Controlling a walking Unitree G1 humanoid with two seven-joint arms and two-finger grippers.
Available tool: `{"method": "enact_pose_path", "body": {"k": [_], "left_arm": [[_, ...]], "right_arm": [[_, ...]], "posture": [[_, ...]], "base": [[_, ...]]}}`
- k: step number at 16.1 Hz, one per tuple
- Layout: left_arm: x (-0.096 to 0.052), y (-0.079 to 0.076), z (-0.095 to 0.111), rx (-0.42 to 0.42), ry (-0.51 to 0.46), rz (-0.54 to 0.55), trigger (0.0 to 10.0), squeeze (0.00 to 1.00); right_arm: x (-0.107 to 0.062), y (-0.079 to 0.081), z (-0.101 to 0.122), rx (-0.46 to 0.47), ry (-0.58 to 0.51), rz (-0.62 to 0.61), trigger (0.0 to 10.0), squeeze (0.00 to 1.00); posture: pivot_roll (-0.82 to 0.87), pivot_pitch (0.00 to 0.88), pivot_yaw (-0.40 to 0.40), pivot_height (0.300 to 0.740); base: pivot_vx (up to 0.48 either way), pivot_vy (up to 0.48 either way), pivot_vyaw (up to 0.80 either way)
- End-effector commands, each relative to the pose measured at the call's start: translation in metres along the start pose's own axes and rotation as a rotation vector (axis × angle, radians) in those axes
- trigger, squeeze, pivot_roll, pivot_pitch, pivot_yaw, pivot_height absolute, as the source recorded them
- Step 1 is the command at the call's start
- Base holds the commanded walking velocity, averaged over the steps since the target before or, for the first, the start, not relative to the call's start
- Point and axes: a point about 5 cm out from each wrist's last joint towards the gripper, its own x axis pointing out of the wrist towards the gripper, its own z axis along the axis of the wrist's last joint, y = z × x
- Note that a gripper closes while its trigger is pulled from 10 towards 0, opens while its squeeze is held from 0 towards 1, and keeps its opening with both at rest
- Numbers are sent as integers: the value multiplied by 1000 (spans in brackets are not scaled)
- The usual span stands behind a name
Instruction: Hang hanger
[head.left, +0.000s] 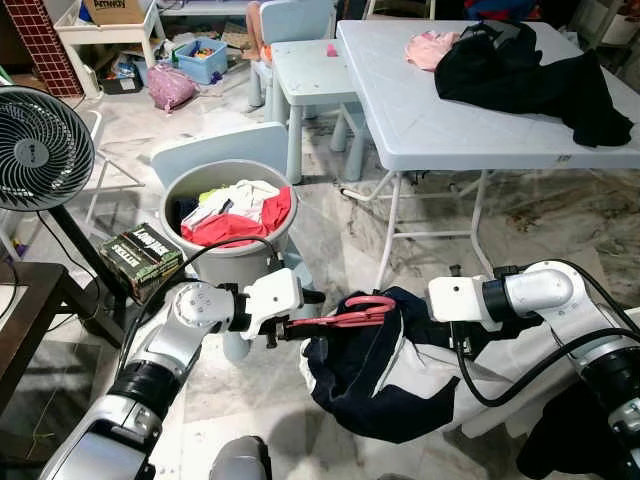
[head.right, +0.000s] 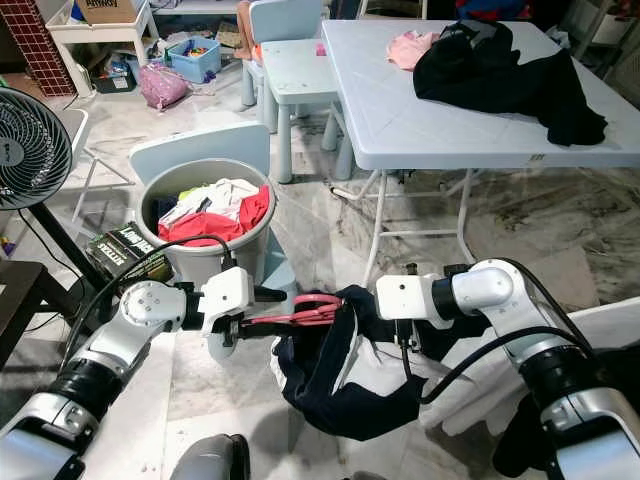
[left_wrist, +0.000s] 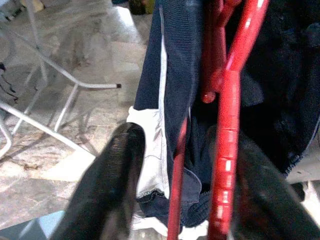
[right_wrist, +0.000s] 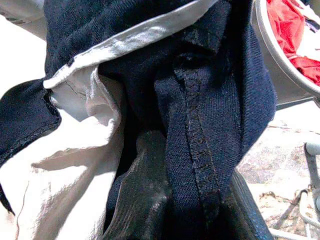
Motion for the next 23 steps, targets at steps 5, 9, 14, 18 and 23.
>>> {"method": "enact_pose_path", "body": {"k": [5, 9, 14, 18, 23], "left_arm": [[5, -2, -2, 11, 46, -58, 0, 0], [6, -2, -3, 4, 55, -70, 0, 0], [5, -1, -1, -7, 48, -77, 0, 0], [1, 2, 4, -8, 34, -91, 0, 0], [-3, 12, 11, -16, -24, -3, 0, 0]], "right_arm": [[0, -10, 12, -62, -15, -21, 10000, 0], [1, -13, 14, -71, -17, -28, 10000, 0], [5, -14, 14, -73, -17, -22, 10000, 0], [5, -20, 17, -92, -22, -37, 10000, 0], [7, -27, 24, -68, -60, -52, 10000, 1000]], "posture": [[-52, 59, -19, 740], [-52, 57, -20, 740], [-33, 52, -29, 740], [-42, 50, -26, 740], [-51, 49, -25, 740]], "base": [[0, 0, 0], [0, 0, 0], [0, 0, 0], [0, 0, 0], [0, 0, 0]]}}
